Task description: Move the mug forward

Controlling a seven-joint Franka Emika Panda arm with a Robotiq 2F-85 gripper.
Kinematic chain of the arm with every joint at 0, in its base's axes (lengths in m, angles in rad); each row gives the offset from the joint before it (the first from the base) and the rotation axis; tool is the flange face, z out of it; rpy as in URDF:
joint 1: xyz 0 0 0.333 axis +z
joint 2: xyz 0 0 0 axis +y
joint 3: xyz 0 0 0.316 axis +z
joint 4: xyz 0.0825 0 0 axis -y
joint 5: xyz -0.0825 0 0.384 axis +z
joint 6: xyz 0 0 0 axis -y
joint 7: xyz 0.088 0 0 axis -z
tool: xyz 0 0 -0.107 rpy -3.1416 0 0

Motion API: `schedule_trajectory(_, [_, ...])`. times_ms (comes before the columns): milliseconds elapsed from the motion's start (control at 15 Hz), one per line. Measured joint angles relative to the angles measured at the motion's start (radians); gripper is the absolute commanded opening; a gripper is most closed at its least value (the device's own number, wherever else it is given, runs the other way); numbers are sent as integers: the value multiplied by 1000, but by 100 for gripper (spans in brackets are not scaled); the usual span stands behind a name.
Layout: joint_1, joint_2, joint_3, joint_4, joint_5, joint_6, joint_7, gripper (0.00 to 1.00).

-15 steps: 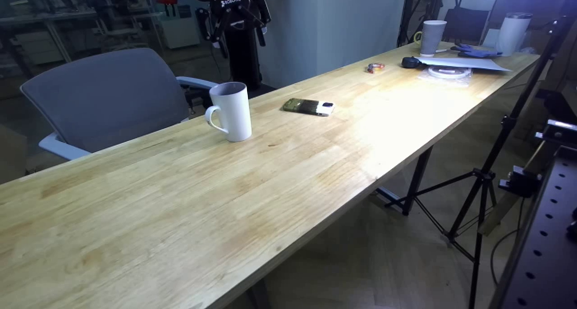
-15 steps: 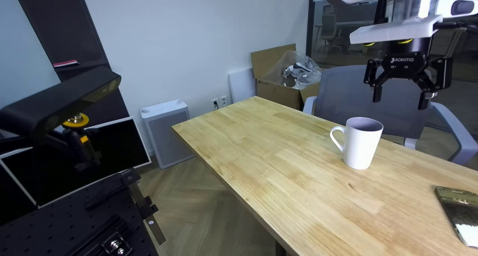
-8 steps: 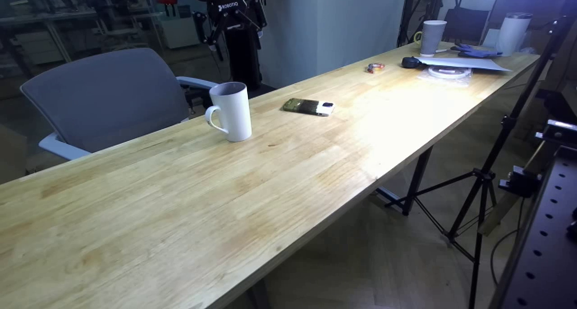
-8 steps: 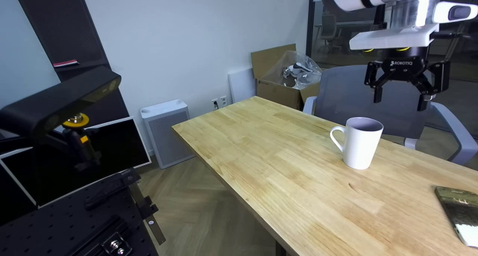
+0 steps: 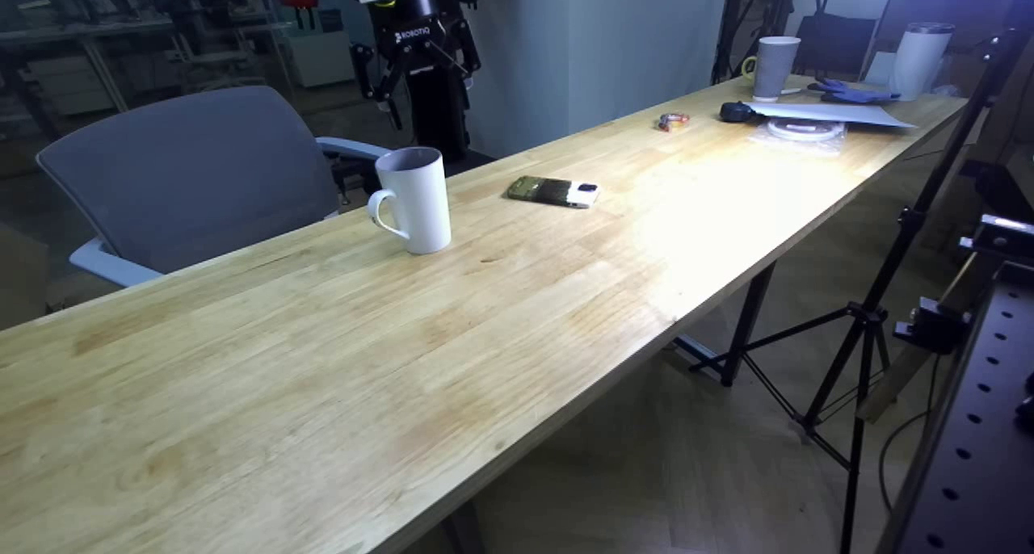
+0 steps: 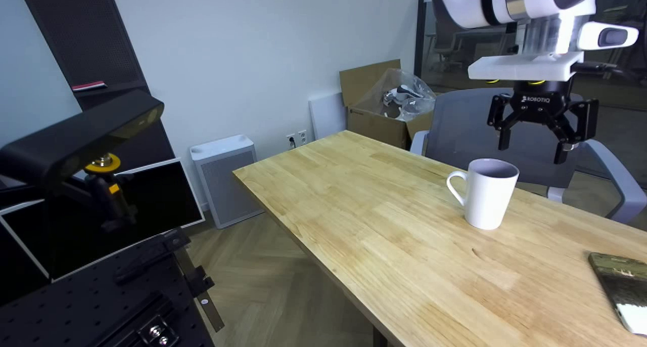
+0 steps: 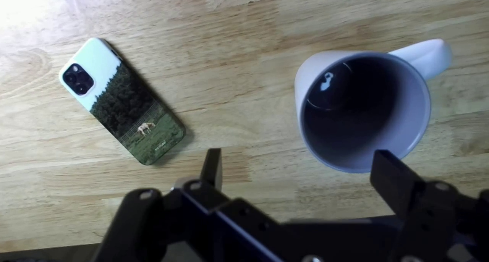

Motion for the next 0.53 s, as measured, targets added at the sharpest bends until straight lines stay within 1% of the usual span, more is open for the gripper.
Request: schedule_trajectory(533, [-1,26,1,-1,31,2,5,100])
